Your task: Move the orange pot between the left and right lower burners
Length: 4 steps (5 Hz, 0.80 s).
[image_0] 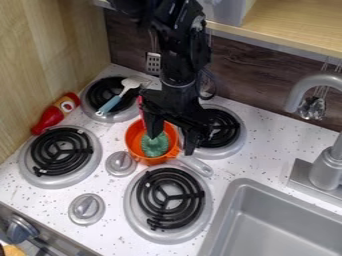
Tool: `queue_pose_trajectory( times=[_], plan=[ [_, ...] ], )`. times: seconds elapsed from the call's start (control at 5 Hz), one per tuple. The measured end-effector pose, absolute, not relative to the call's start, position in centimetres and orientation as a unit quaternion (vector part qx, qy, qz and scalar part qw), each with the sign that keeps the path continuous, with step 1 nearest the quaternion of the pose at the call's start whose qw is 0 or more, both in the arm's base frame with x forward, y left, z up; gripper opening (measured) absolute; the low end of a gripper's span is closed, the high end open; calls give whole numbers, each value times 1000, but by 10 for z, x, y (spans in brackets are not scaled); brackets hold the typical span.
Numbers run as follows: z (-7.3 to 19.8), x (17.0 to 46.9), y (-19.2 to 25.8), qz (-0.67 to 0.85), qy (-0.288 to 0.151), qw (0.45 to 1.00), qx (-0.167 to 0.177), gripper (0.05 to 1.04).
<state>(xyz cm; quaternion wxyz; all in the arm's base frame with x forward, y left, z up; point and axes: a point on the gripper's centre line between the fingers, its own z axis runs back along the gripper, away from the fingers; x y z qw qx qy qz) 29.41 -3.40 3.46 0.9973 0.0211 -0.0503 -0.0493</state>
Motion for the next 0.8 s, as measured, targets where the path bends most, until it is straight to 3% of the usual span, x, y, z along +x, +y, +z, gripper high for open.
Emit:
queue_pose_trajectory(
  times=[0.2,0.4,0.6,0.8],
  plan=[
    [28,292,-33,-43,-37,998,25,999],
    [15,297,-32,49,-32,995,79,999],
    [4,318,-32,114,-33,991,69,999],
    [-9,332,-35,219,-84,969,78,999]
  ],
)
